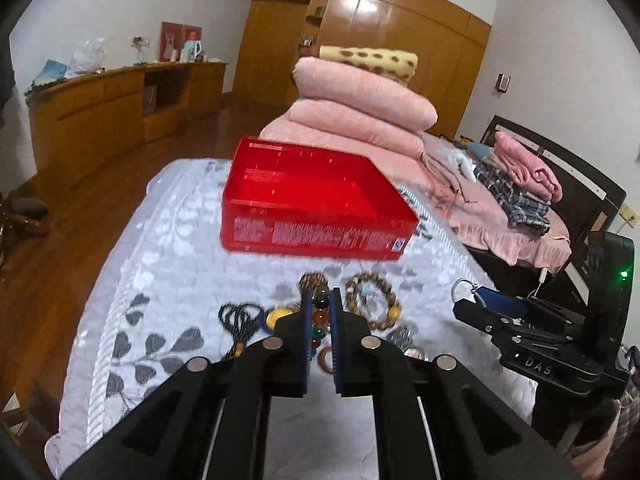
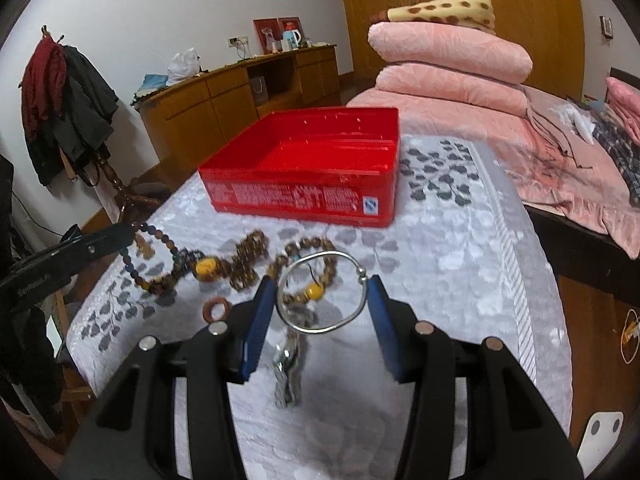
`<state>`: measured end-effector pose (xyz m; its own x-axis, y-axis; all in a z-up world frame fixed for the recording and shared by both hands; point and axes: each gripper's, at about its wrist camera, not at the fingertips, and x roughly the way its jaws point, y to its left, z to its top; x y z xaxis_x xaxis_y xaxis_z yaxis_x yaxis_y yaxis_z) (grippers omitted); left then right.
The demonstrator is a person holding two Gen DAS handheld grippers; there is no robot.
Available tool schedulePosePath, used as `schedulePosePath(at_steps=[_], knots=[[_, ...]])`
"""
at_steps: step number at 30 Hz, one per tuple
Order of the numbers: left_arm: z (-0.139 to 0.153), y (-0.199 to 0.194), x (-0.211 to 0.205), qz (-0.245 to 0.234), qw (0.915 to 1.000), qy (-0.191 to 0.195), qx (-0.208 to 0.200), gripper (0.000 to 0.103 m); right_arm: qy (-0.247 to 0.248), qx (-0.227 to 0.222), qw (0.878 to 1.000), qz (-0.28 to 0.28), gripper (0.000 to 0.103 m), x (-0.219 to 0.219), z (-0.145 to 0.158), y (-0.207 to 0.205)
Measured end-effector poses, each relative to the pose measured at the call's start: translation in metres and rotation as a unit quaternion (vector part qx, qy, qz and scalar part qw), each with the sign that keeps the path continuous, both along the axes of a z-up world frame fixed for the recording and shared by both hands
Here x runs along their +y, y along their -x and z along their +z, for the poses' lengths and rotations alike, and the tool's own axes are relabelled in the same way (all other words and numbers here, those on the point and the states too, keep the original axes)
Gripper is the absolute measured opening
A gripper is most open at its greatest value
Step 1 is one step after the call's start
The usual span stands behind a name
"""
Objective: Organize jewelry
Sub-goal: 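Carry the bead bracelet with the left tool and the silver ring with the right tool over the red box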
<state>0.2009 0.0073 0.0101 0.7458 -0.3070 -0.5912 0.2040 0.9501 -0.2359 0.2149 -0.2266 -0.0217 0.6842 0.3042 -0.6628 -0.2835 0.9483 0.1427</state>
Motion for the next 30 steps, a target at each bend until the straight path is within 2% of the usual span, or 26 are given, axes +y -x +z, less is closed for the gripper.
schedulePosePath(at_steps=[8,16,23,30], knots=[[0.016,-0.029,-0.008,-0.003,0.9998,-0.001,-0.019,0.008,-0.011,-0.022,1.0,0.006,0.046,0.003,0.024,-0.03],[0.041,-0.076,-0.012,0.002,0.9988,-0.006,-0.049,0.009,-0.028,-0.031,0.999,0.02,0.046,0.01,0.044,-0.081],[0.052,-0.123,-0.015,0.013,0.998,-0.005,-0.062,0.009,-0.028,-0.016,0.999,0.026,0.046,0.021,0.042,-0.127],[0.035,-0.168,-0.016,0.018,0.9988,-0.015,-0.044,0.009,-0.028,0.005,0.999,0.015,0.046,0.023,0.03,-0.166]])
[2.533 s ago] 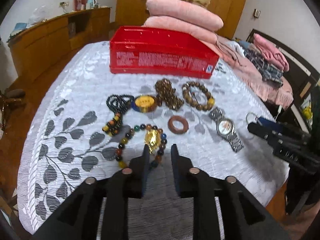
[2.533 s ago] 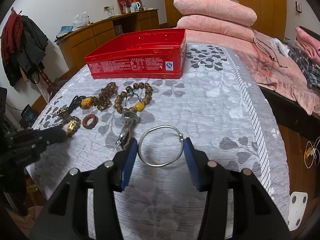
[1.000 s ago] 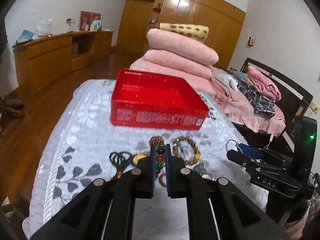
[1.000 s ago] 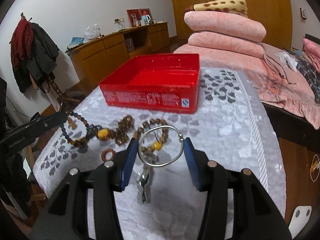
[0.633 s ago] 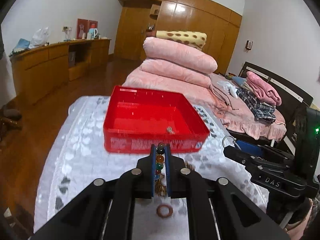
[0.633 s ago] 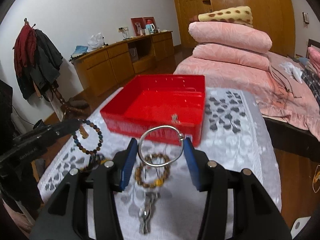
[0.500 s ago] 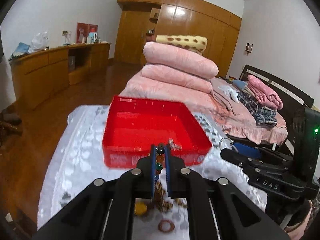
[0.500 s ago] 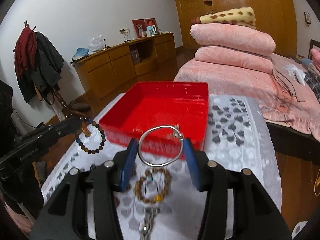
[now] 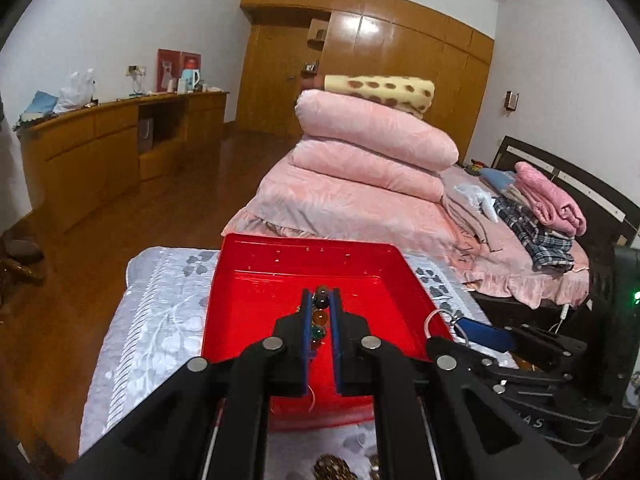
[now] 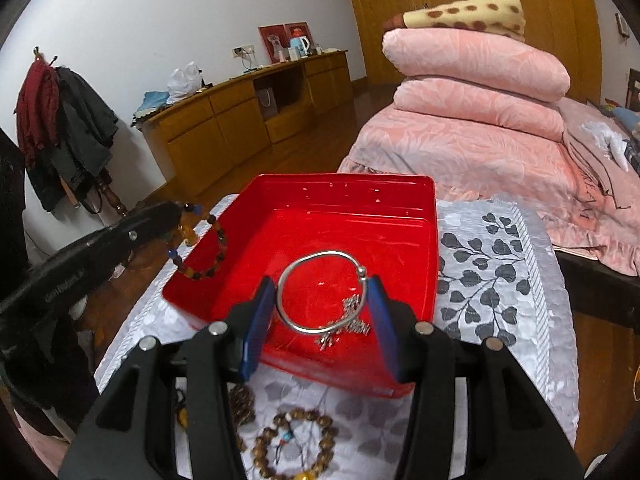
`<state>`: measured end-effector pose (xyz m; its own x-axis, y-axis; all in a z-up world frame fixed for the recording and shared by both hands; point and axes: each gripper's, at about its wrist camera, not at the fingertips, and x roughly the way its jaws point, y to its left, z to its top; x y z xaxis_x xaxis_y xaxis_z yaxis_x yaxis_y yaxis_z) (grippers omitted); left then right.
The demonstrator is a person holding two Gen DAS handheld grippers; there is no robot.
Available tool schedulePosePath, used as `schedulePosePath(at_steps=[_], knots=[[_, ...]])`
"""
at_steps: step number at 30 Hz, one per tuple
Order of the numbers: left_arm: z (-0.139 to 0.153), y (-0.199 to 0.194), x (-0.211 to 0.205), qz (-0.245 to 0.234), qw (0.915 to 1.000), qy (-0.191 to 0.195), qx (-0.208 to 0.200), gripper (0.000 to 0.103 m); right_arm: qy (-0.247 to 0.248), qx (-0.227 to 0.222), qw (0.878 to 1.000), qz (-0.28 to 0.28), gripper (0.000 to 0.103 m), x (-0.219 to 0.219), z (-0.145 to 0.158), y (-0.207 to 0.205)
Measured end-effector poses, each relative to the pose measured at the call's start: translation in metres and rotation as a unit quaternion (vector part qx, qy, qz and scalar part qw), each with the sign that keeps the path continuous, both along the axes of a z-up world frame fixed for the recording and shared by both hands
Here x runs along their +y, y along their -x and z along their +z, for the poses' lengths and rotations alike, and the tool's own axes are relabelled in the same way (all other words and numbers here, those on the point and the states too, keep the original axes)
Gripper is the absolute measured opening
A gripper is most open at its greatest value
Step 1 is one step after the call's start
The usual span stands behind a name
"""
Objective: Organize jewelry
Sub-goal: 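Carry the bead bracelet with the left tool and the silver ring with the right tool over the red box, then open the left tool over the red box while the right tool releases the silver ring there, then move both open tools back over the remaining jewelry on the bed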
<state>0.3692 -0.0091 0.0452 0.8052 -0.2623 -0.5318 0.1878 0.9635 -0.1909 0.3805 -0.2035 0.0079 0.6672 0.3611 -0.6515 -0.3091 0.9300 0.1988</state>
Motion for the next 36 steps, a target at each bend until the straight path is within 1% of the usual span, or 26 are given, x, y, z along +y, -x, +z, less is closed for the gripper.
schedulePosePath(at_steps=[3,7,12,16,18,19,20,21,22,24,26,28,32,33,34,35,36], knots=[[-0.011,-0.016,-0.001,-0.005,0.9999,-0.003,0.013,0.009,0.006,0.009,1.0,-0.003,0.046,0.003,-0.006,-0.017],[-0.022,-0.03,-0.002,-0.013,0.9995,-0.006,0.026,0.009,0.009,0.019,1.0,-0.003,0.046,0.004,-0.014,-0.028],[-0.037,-0.04,-0.001,-0.024,0.9988,-0.011,0.042,0.009,0.007,0.032,0.999,-0.001,0.046,0.004,-0.021,-0.038],[-0.047,-0.047,-0.003,-0.031,0.9977,-0.015,0.059,0.009,0.015,0.04,0.999,-0.001,0.047,0.005,-0.027,-0.044],[-0.052,-0.05,-0.002,-0.031,0.997,-0.016,0.069,0.01,0.02,0.038,0.999,-0.007,0.063,0.005,-0.029,-0.045],[-0.053,-0.051,-0.002,-0.028,0.9971,-0.018,0.068,0.014,0.023,0.032,0.999,-0.015,0.069,0.004,-0.028,-0.044],[-0.053,-0.051,-0.001,-0.027,0.997,-0.019,0.07,0.018,0.026,0.026,0.999,-0.018,0.069,0.003,-0.027,-0.043],[-0.053,-0.051,-0.001,-0.026,0.997,-0.017,0.071,0.027,0.029,0.024,0.999,-0.019,0.069,0.003,-0.027,-0.043],[-0.053,-0.05,0.001,-0.024,0.9971,-0.015,0.071,0.032,0.028,0.022,0.999,-0.02,0.07,0.001,-0.025,-0.042],[-0.051,-0.049,0.004,-0.018,0.9972,-0.013,0.072,0.035,0.023,0.016,0.999,-0.027,0.074,-0.003,-0.022,-0.039],[-0.047,-0.045,0.006,-0.014,0.9973,-0.014,0.071,0.041,0.026,0.01,0.999,-0.039,0.08,-0.008,-0.019,-0.036],[-0.044,-0.04,0.009,-0.006,0.9974,-0.017,0.07,0.05,0.025,0.006,0.998,-0.049,0.084,-0.014,-0.017,-0.032],[-0.035,-0.022,0.019,0.014,0.9978,-0.035,0.054,0.058,0.026,0.001,0.997,-0.068,0.09,-0.027,-0.014,-0.014],[-0.033,-0.018,0.019,0.017,0.9978,-0.041,0.049,0.064,0.026,0.0,0.997,-0.071,0.09,-0.029,-0.014,-0.01],[-0.03,-0.012,0.02,0.021,0.9977,-0.048,0.042,0.072,0.028,0.0,0.997,-0.077,0.093,-0.032,-0.014,-0.002],[-0.027,-0.004,0.02,0.026,0.9974,-0.058,0.033,0.076,0.029,-0.001,0.996,-0.082,0.095,-0.034,-0.014,0.004],[-0.025,0.004,0.021,0.03,0.997,-0.067,0.026,0.083,0.031,-0.004,0.996,-0.087,0.095,-0.037,-0.014,0.013]])
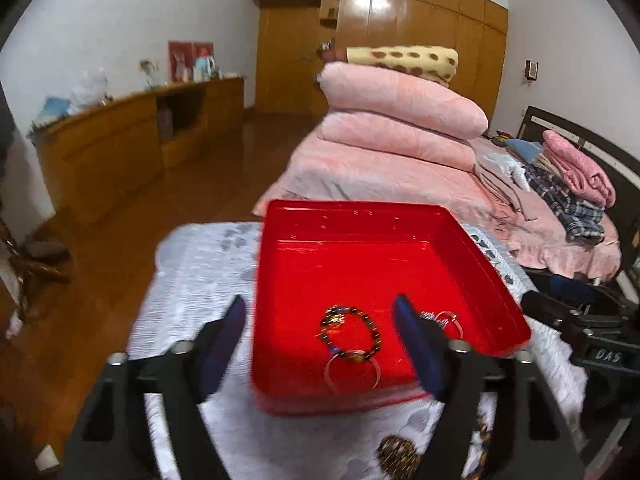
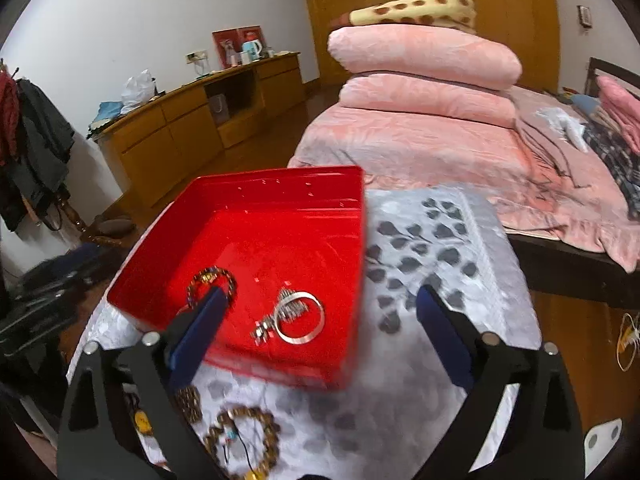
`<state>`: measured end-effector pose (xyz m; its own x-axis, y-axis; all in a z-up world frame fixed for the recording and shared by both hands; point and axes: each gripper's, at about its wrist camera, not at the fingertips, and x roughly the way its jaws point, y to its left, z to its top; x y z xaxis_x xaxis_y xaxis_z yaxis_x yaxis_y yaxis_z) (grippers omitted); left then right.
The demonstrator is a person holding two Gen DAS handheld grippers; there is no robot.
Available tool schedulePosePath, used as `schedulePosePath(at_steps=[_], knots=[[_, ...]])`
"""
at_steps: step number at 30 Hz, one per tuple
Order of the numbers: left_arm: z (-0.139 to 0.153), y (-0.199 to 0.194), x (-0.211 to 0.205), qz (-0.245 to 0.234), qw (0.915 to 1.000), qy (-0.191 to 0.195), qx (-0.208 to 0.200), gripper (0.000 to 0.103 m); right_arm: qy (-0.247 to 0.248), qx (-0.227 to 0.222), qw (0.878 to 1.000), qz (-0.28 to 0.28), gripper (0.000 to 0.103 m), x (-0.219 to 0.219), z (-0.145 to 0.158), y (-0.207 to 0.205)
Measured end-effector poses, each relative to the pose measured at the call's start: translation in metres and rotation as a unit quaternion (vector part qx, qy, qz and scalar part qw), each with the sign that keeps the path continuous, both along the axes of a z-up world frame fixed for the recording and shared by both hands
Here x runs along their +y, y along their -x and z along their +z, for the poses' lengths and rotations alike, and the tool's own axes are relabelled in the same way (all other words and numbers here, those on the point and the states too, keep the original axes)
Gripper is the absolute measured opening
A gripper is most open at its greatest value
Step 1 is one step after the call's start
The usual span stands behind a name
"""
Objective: Organize jewelry
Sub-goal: 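Move both open tools back over the remaining jewelry on the bed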
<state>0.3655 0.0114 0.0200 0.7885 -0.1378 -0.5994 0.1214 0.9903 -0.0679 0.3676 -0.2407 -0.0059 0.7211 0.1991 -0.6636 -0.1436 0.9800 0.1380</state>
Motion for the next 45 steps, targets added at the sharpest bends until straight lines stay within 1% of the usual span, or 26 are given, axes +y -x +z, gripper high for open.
schedulePosePath(at_steps=[1,4,8,10,16,20,23,27,31,35,38,43,44,45], knots=[[0.002,0.008,0.0,0.003,0.9999,-0.007,-0.008,0.087,0.002,-0.002,1.0,-0.002,0.096,-0.001,0.0,0.007],[0.008,0.031,-0.001,-0.002,0.9995,-0.022,-0.024,0.087,0.01,-0.003,1.0,-0.013,0.098,-0.003,-0.001,0.029],[0.011,0.062,0.004,-0.006,0.9995,-0.012,-0.028,0.087,0.001,0.006,1.0,-0.021,0.098,-0.01,-0.009,0.058],[0.011,0.078,0.007,0.002,0.9995,-0.012,-0.03,0.088,0.0,0.006,1.0,-0.026,0.098,-0.012,-0.013,0.072],[-0.005,0.115,0.028,0.039,0.9992,0.002,-0.012,0.089,-0.015,0.018,0.999,-0.027,0.098,-0.016,-0.028,0.117],[-0.016,0.137,0.037,0.046,0.9988,0.015,0.005,0.089,-0.022,0.024,0.999,-0.022,0.098,-0.014,-0.033,0.138],[-0.025,0.152,0.037,0.045,0.9989,0.005,0.011,0.089,-0.034,0.034,0.999,-0.013,0.098,-0.012,-0.035,0.147],[-0.038,0.172,0.037,0.037,0.999,0.0,0.024,0.089,-0.022,0.04,0.999,-0.016,0.098,-0.007,-0.039,0.159],[-0.049,0.186,0.038,0.029,0.9989,0.004,0.035,0.089,-0.015,0.05,0.999,-0.01,0.098,-0.001,-0.046,0.171],[-0.059,0.198,0.04,0.03,0.9986,0.009,0.042,0.089,-0.016,0.065,0.998,0.008,0.098,0.008,-0.056,0.176],[-0.064,0.201,0.042,0.032,0.9983,0.008,0.047,0.089,-0.021,0.071,0.997,0.019,0.098,0.013,-0.061,0.178],[-0.072,0.204,0.044,0.033,0.9981,0.006,0.052,0.088,0.0,0.066,0.997,0.033,0.097,0.027,-0.064,0.183],[-0.074,0.204,0.044,0.033,0.998,0.007,0.053,0.088,0.003,0.064,0.997,0.038,0.095,0.03,-0.064,0.184],[-0.075,0.204,0.045,0.032,0.998,0.008,0.055,0.088,0.006,0.064,0.997,0.042,0.091,0.032,-0.064,0.184]])
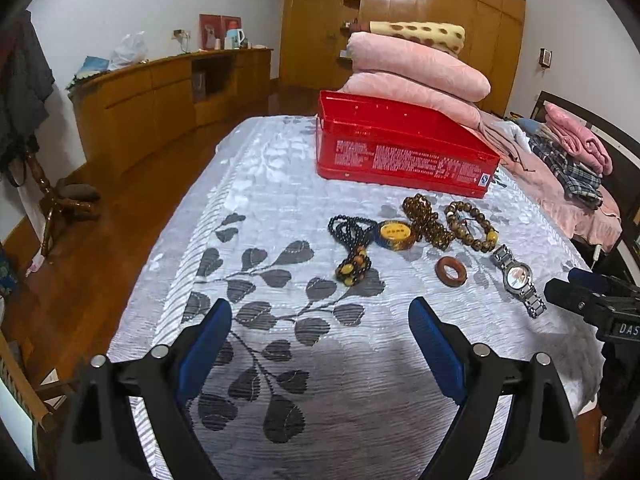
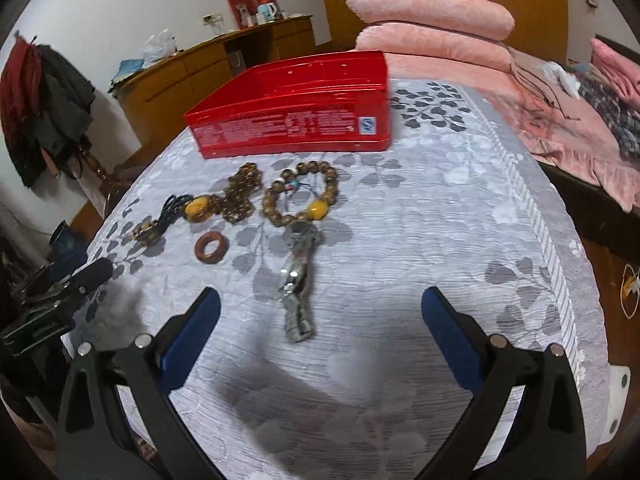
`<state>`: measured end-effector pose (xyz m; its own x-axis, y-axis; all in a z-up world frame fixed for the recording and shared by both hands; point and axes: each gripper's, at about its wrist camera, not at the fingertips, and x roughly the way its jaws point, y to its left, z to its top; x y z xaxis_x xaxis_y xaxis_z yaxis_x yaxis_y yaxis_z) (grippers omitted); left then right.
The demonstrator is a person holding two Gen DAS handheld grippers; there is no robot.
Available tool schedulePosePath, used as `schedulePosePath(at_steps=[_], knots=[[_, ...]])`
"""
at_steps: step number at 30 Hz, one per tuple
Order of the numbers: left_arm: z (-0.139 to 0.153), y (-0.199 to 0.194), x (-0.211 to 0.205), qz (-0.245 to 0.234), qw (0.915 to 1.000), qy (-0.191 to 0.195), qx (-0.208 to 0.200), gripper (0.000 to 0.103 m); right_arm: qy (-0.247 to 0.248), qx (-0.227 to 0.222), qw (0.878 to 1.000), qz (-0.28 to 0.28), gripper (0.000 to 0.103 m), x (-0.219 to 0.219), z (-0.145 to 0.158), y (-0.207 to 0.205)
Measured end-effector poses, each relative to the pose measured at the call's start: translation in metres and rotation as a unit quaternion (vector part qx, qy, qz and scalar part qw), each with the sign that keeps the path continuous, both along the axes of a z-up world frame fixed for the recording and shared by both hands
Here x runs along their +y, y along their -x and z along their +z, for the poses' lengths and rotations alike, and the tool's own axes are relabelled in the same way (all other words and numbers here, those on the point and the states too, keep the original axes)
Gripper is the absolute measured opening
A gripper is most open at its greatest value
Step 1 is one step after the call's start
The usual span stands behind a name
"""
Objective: Organize jewelry
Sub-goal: 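Move both open tools back over the remaining jewelry on the bed, then close the right tool on the silver watch while the left tool closes on the black bead strand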
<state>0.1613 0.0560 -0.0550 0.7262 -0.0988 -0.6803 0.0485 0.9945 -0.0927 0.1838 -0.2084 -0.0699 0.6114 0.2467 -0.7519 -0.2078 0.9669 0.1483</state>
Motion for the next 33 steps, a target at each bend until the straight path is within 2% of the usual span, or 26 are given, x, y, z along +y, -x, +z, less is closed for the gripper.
schedulePosePath(at_steps=[1,3,11,20,25,33], knots=[[-0.001,0.0,0.0,-0.002,1.0,0.002,0.001,0.087,0.003,0.001,1.0,0.003,0.088,0.002,-0.001,0.0],[-0.003,0.0,0.001,-0.005,1.0,0.003,0.003,0.084,0.005,0.014,1.0,0.011,0.072,0.006,-0.004,-0.003],[-0.008,-0.002,0.0,-0.013,0.9999,-0.001,0.009,0.075,-0.006,0.042,0.999,0.028,0.049,0.016,-0.015,-0.014],[-0.01,-0.008,-0.002,-0.021,0.9997,0.002,0.014,0.066,0.013,0.037,0.999,0.029,0.036,0.023,-0.018,-0.024],[-0.01,-0.014,-0.007,-0.03,0.9995,-0.002,0.013,0.066,0.04,0.026,0.998,0.028,0.019,0.026,-0.019,-0.024],[-0.013,-0.03,-0.019,-0.042,0.9989,-0.007,0.021,0.066,0.032,0.021,0.999,0.023,0.015,0.015,-0.015,-0.022]])
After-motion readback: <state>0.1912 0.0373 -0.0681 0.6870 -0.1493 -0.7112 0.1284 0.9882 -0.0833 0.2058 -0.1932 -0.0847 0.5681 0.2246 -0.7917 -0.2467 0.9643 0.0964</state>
